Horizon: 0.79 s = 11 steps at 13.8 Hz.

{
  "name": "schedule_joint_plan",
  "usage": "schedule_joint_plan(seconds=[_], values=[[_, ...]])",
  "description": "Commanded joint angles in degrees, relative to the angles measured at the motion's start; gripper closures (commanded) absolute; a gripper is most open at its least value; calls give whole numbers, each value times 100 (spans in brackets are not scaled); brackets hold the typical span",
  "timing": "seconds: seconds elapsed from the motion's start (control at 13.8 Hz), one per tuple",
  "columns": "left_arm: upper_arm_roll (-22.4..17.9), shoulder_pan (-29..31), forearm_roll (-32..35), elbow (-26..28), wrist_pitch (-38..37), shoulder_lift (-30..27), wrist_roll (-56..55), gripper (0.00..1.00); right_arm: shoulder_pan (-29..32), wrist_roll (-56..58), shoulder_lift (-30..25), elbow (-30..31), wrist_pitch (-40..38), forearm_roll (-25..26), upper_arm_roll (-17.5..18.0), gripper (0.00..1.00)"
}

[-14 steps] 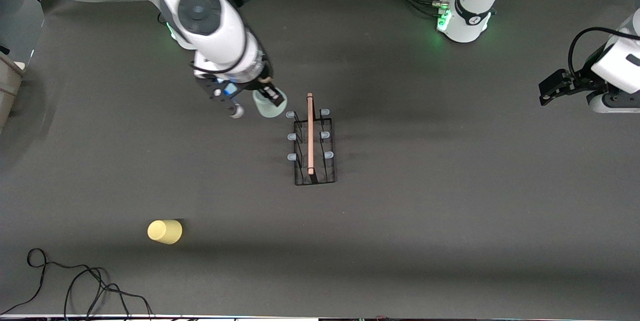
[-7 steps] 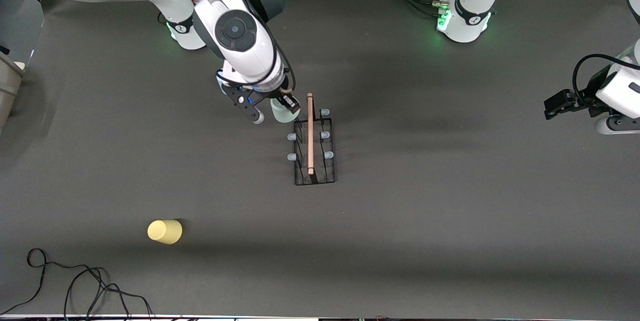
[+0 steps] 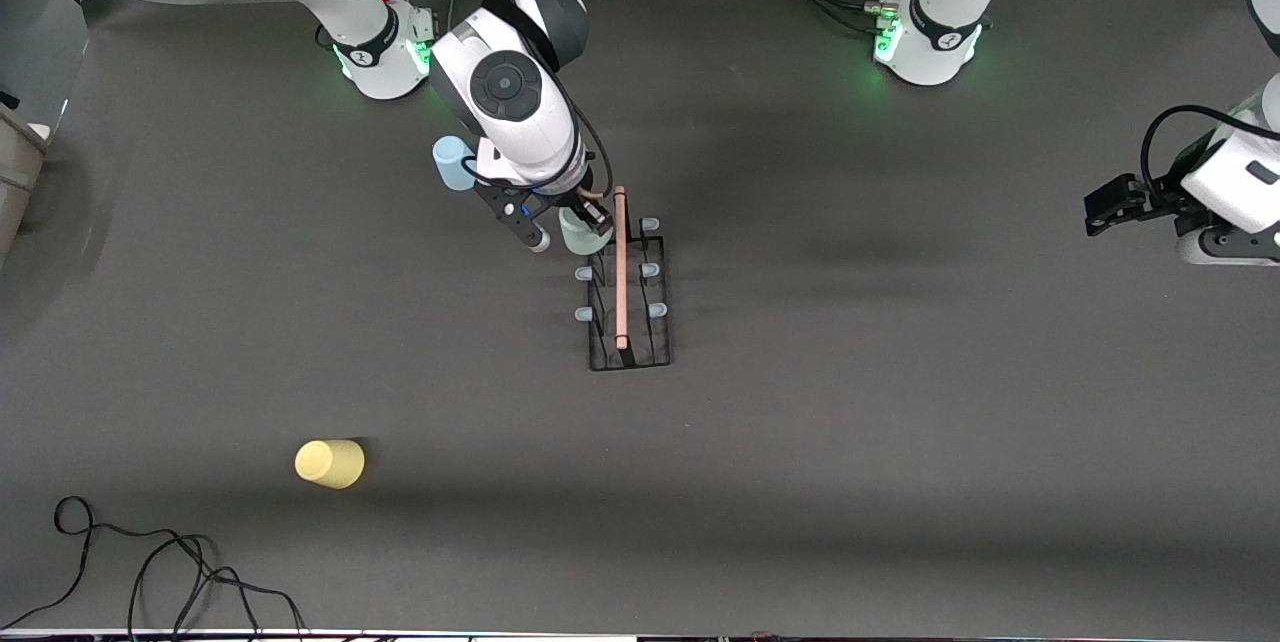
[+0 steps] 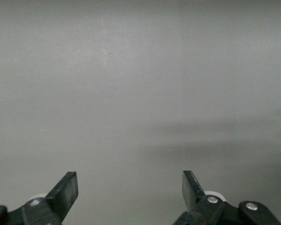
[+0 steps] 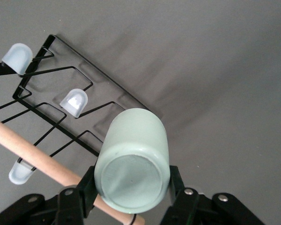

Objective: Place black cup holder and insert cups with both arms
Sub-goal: 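Carry the pale green cup to the rack and lower it onto a peg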

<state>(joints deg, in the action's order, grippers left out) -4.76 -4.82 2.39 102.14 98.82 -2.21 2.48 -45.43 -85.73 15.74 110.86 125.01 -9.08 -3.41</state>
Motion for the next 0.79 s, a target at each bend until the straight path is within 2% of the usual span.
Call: schedule_joint_plan(seconds=[0.0, 0.07, 0.14, 0.29, 0.36, 0.58, 0.72], values=[[28, -10, 16, 113, 32, -131, 87, 0, -97, -111, 244, 67, 409, -15, -99, 70], [36, -10, 16, 87, 67, -113, 25, 1, -89, -111, 289, 58, 419, -15, -107, 24], [37, -10, 7, -1, 59, -70, 25, 1, -71, -111, 272, 49, 393, -15, -107, 0], [45, -28, -2, -10, 50, -69, 25, 0, -62, -76, 149, -55, 227, -6, -142, 0], [54, -37, -2, -2, 24, -69, 16, 0, -54, -67, 53, -326, -200, 55, -238, 0], [72, -133, 7, 33, -38, -60, -255, 0, -10, 239, 61, -1844, -2264, 195, -642, 0], [63, -133, 7, 25, -3, -34, -256, 0, -10, 1368, 61, -2418, -2997, 214, -1072, 0]])
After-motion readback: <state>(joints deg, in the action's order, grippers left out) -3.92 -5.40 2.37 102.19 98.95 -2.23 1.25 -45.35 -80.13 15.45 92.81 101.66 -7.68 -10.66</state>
